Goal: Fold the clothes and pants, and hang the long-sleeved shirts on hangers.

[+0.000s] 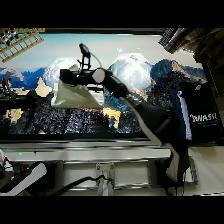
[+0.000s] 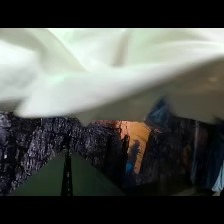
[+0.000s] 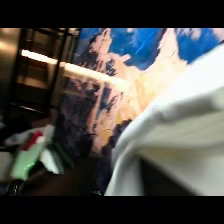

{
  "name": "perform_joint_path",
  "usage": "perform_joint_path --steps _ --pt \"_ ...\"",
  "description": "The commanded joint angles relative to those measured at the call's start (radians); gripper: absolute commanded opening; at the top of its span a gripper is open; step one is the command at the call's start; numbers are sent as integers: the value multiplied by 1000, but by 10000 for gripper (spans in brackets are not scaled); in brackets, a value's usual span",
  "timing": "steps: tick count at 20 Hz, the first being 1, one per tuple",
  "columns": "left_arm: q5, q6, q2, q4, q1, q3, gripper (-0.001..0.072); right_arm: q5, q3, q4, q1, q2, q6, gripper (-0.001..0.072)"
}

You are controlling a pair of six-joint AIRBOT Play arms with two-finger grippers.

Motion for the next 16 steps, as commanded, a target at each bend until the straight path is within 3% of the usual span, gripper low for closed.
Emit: perform_joint_path --steps 1,5,6,7,10,12,14,16 --pt "10 0 9 2 4 -10 5 -3 62 151 31 -110 22 463" --pt "10 0 9 2 4 -10 4 189 62 82 -13 -70 -8 453" --pt "10 0 9 2 4 -10 4 246 62 11 -34 -46 -3 406" --pt "11 0 9 2 4 -10 4 301 62 -74 -56 -19 19 373" --pt "11 0 9 1 4 -10 4 473 62 -491 -138 69 179 374" --pt "10 0 9 -2 4 -10 5 585 57 -692 -209 103 190 374" --pt "10 0 9 -10 4 -10 4 649 21 -693 -296 104 202 378" --pt "11 0 9 -31 4 -10 5 655 -45 -574 -372 100 202 402"
